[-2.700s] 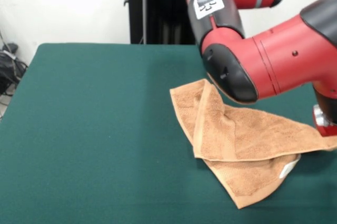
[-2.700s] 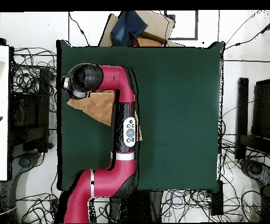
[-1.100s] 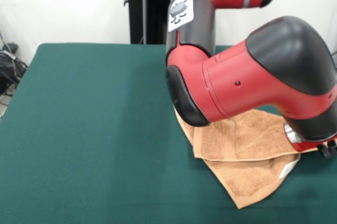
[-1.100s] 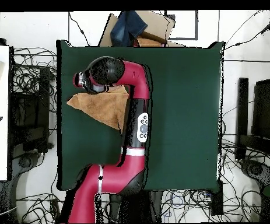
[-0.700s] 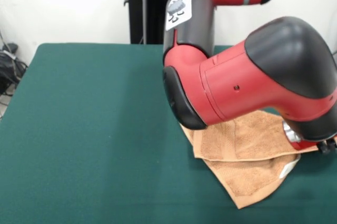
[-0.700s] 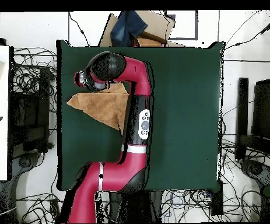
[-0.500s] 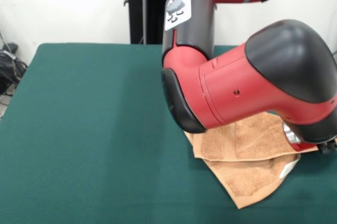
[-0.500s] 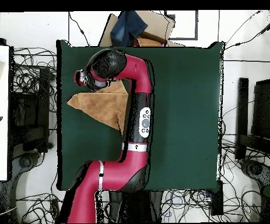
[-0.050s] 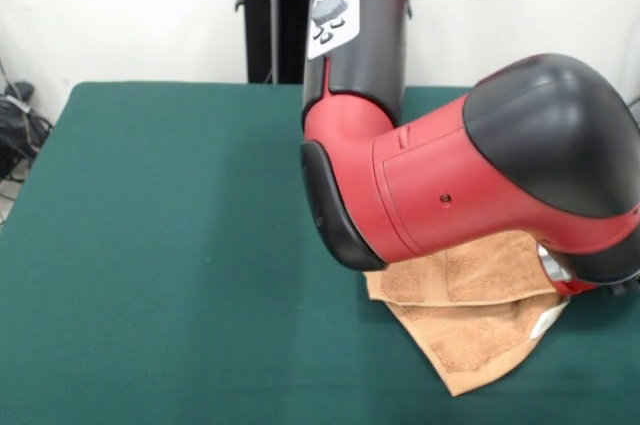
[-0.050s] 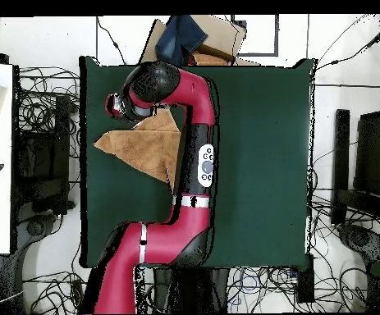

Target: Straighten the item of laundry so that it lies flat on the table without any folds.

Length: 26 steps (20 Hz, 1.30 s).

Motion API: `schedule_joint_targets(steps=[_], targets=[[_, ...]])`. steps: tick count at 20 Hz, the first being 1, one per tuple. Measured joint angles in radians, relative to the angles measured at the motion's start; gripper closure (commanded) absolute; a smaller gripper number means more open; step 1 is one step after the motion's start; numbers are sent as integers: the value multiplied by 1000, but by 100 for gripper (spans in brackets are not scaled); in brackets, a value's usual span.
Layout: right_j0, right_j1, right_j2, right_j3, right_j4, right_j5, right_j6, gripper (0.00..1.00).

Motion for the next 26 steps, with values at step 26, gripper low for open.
schedule_joint_targets(steps=[26], targets=[[-25,53,0,-96,-124,324,0,100]])
